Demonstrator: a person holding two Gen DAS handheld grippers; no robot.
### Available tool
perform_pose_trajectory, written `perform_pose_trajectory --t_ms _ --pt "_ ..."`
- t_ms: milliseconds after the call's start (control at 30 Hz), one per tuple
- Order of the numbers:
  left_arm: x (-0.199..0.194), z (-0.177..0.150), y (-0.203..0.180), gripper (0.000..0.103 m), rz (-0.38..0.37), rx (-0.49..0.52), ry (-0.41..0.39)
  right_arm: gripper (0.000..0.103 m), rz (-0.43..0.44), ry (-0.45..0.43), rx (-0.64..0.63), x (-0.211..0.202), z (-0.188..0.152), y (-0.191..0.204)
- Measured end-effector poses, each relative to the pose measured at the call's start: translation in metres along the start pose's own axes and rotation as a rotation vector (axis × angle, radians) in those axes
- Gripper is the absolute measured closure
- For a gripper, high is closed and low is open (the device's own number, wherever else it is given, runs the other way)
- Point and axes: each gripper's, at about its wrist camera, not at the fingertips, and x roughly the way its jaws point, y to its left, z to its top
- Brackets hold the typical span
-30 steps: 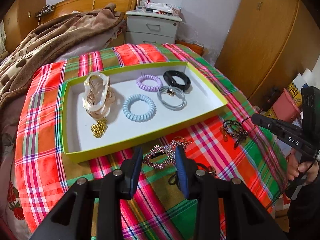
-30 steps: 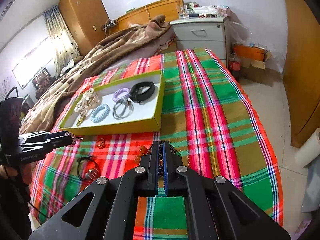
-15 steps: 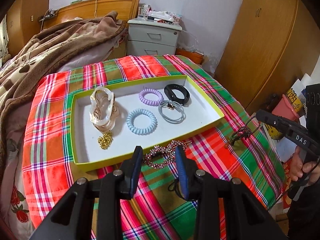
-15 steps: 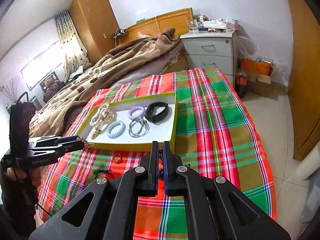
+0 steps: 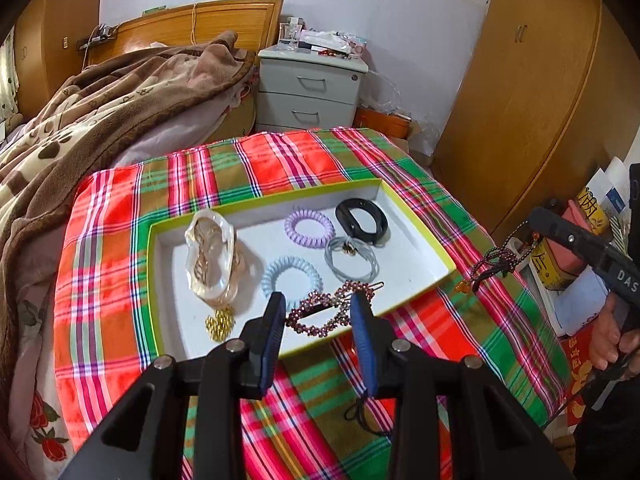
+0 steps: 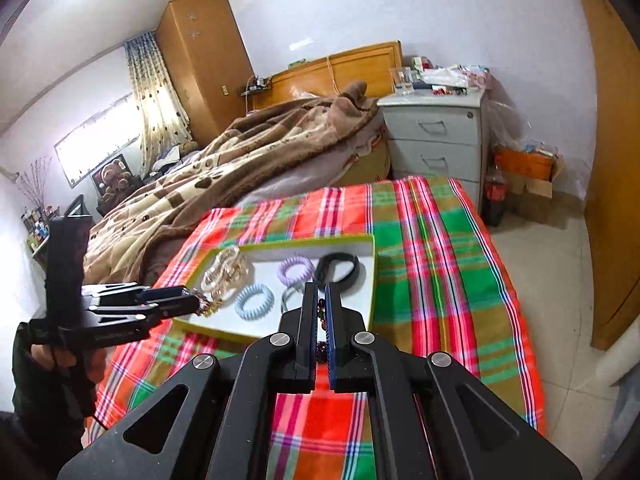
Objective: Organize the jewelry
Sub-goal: 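Lower both bracelets into the box and open both tools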
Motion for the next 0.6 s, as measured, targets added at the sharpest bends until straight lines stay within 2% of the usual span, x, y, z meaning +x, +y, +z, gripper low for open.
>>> perform_pose_trajectory --t_ms 300,600 --pt "0.021 0.021 0.006 0.068 0.014 -0.005 0.01 0.1 0.015 -0.014 -0.008 0.019 0.023 0.006" --pt "0.057 0.036 0.01 0.068 0.007 -0.016 0.057 0.1 0.015 0.037 0.005 0.06 0.028 0.0"
